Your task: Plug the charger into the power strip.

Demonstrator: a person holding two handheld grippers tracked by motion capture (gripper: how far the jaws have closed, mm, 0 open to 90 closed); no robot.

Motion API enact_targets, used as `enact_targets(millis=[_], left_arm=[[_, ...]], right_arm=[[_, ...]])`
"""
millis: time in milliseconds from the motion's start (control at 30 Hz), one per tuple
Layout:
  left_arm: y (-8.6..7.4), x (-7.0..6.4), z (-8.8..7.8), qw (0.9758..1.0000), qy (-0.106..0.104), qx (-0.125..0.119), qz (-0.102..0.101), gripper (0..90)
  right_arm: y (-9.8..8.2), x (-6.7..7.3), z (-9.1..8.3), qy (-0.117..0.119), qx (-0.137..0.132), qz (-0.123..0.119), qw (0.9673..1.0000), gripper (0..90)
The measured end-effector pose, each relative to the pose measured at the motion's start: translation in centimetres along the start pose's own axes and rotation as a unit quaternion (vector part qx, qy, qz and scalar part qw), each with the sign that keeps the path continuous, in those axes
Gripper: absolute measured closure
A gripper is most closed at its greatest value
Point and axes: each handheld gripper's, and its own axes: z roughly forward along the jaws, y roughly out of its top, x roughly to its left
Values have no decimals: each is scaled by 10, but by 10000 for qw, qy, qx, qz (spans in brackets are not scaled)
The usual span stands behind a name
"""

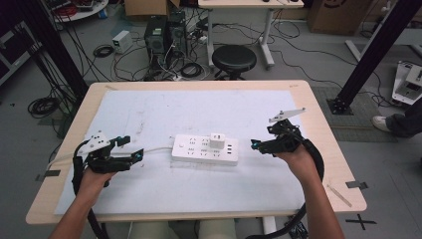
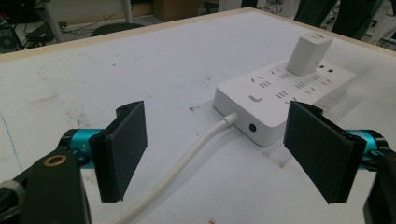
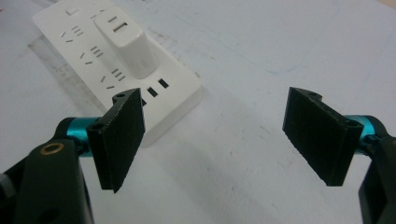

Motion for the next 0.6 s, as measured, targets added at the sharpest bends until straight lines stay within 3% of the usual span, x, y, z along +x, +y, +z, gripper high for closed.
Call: enact_targets(millis=[233,267,600], left_arm=[[2,-1,-1,10000,-5,15,38,216],[3,-1,-1,10000,-4,13,61,216],[2,-1,-2,10000,6,1,30,216]], right_arm=[[-16,0,-8,-118,-154,113,9997,214],[-26,1,-11,-192,-252,225,9992,214],[-46,0,-15,-272,-351,445,9980,214]])
